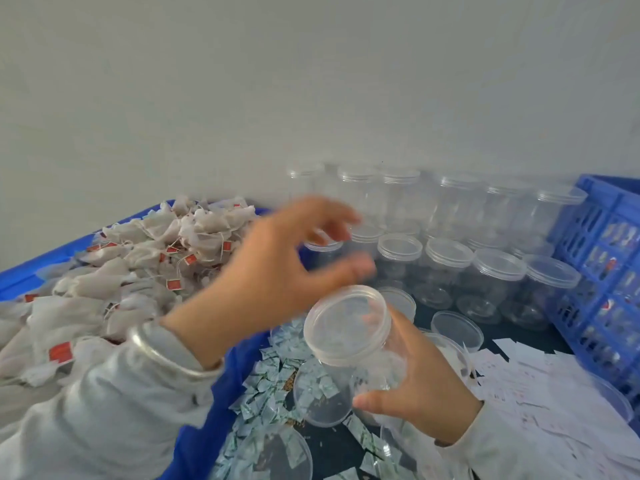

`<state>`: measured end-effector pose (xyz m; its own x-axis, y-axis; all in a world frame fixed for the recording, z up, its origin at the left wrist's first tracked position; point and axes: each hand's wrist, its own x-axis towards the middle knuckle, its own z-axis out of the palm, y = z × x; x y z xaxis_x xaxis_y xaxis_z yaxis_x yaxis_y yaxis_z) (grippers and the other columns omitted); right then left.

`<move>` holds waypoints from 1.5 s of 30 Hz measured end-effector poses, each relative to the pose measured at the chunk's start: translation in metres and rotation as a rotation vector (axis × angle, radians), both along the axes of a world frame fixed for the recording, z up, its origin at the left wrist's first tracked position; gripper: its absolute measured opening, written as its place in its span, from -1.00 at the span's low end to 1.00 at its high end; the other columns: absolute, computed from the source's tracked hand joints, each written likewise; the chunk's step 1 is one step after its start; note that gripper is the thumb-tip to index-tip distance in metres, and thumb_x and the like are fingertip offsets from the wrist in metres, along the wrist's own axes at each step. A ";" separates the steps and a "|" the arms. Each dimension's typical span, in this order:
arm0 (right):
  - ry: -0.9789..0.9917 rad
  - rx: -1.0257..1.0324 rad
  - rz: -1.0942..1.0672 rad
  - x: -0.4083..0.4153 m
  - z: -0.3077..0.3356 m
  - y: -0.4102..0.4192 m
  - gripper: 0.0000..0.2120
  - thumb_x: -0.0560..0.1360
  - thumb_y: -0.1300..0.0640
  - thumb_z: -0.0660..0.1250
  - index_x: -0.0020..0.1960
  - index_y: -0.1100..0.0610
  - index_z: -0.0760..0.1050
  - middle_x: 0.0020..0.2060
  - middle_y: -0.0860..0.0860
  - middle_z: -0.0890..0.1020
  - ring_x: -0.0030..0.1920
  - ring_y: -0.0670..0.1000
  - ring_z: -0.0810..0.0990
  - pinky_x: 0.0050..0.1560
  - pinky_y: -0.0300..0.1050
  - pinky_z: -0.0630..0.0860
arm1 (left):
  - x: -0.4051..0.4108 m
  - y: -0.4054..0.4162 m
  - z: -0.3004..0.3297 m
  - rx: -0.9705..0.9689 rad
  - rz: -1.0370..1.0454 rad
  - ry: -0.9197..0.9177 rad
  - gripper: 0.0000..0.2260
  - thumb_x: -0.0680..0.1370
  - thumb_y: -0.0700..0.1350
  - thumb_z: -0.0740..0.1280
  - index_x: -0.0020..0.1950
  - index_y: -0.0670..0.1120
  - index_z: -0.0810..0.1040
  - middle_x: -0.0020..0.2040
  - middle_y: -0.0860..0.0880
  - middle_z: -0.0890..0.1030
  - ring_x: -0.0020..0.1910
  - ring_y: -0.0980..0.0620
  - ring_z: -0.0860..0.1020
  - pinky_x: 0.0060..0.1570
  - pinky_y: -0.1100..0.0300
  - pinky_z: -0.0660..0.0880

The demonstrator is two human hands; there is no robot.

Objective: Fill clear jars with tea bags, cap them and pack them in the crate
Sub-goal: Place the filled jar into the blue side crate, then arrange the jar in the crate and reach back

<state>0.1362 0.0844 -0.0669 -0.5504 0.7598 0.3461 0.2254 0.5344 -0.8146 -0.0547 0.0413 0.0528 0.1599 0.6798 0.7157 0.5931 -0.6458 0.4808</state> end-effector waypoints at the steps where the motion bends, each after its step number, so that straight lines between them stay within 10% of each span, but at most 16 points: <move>1: 0.005 -0.021 0.017 0.001 0.000 0.002 -0.14 0.09 -0.07 0.57 0.28 -0.38 0.26 0.23 -0.27 0.49 0.28 -0.19 0.44 0.24 -0.08 0.39 | 0.008 -0.001 -0.012 -0.071 -0.051 0.207 -0.56 0.37 0.19 0.41 0.22 0.28 0.41 0.20 0.21 0.50 0.16 0.32 0.46 0.17 0.43 0.36; 5: -0.011 -0.061 0.035 0.013 -0.009 0.009 -0.20 0.04 -0.01 0.59 0.19 -0.34 0.35 0.16 -0.26 0.53 0.21 -0.18 0.50 0.19 -0.09 0.46 | 0.018 0.008 -0.056 -0.344 -0.194 0.624 -0.17 0.34 0.25 0.46 0.43 0.38 0.00 0.50 0.29 -0.02 0.46 0.27 0.02 0.34 0.40 0.08; 9: 0.135 -0.096 -0.056 0.013 -0.027 0.002 -0.23 0.03 -0.06 0.55 0.21 -0.19 0.40 0.12 -0.14 0.56 0.20 -0.11 0.52 0.13 -0.16 0.45 | 0.026 0.016 -0.072 -0.273 -0.101 0.578 -0.36 0.45 0.30 0.30 0.47 0.23 0.17 0.44 0.19 0.16 0.36 0.11 0.22 0.35 0.15 0.25; 13: 0.016 0.308 -0.397 0.001 -0.040 -0.001 -0.19 0.12 -0.19 0.49 0.30 -0.20 0.25 0.21 -0.31 0.39 0.21 -0.28 0.38 0.19 -0.24 0.31 | 0.030 0.021 -0.086 -0.329 0.076 0.586 -0.32 0.40 0.45 0.04 0.46 0.22 0.05 0.39 0.16 0.11 0.32 0.09 0.24 0.29 0.21 0.26; 18: -0.139 0.748 -0.605 0.007 -0.047 0.007 -0.24 0.24 -0.16 0.42 0.33 0.13 0.29 0.18 0.09 0.52 0.18 0.09 0.44 0.18 0.04 0.36 | 0.032 0.024 -0.093 -0.443 0.126 0.345 -0.33 0.37 0.45 0.16 0.40 0.28 0.04 0.30 0.22 0.17 0.18 0.21 0.35 0.04 0.34 0.26; 24: -0.214 0.838 -0.689 0.014 -0.053 0.011 -0.39 0.33 -0.08 0.31 0.31 0.14 0.31 0.24 0.12 0.45 0.23 0.18 0.41 0.25 0.22 0.30 | 0.028 0.032 -0.085 -0.735 0.153 0.125 -0.46 0.43 0.31 0.30 0.33 0.15 0.28 0.25 0.07 0.38 0.15 0.03 0.47 0.12 0.09 0.46; 27: -0.180 0.684 -0.938 0.035 -0.050 0.018 -0.23 0.23 0.04 0.52 0.34 0.14 0.26 0.26 0.18 0.44 0.27 0.18 0.35 0.27 0.23 0.25 | 0.005 0.043 -0.072 -0.955 0.196 -0.475 -0.65 0.57 0.05 0.27 0.34 0.05 0.33 0.32 -0.12 0.41 0.19 -0.25 0.51 0.02 -0.11 0.56; 31: -0.116 0.497 -1.046 0.048 -0.047 0.021 0.01 0.04 0.19 0.68 0.36 0.15 0.23 0.26 0.27 0.46 0.27 0.23 0.35 0.24 0.34 0.27 | -0.020 0.047 -0.064 -0.999 0.109 -1.216 -0.55 0.62 0.12 0.15 0.35 -0.18 0.34 0.11 -0.26 0.59 -0.32 -0.15 0.65 -0.50 0.17 0.58; 45: -0.063 0.429 -0.875 0.036 -0.060 0.018 0.02 0.07 0.05 0.66 0.40 0.13 0.21 0.27 0.19 0.42 0.28 0.11 0.29 0.24 0.33 0.32 | -0.020 0.054 -0.073 -0.785 0.165 -1.050 -0.78 0.64 -0.24 0.15 0.27 -0.21 0.43 0.05 -0.06 0.51 -0.02 0.00 0.57 -0.07 0.18 0.54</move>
<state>0.1721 0.1020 -0.1274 0.1209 0.7251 0.6780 0.7199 0.4062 -0.5628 -0.0750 0.0952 -0.0198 -0.3495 0.9259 -0.1431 -0.2441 0.0575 0.9680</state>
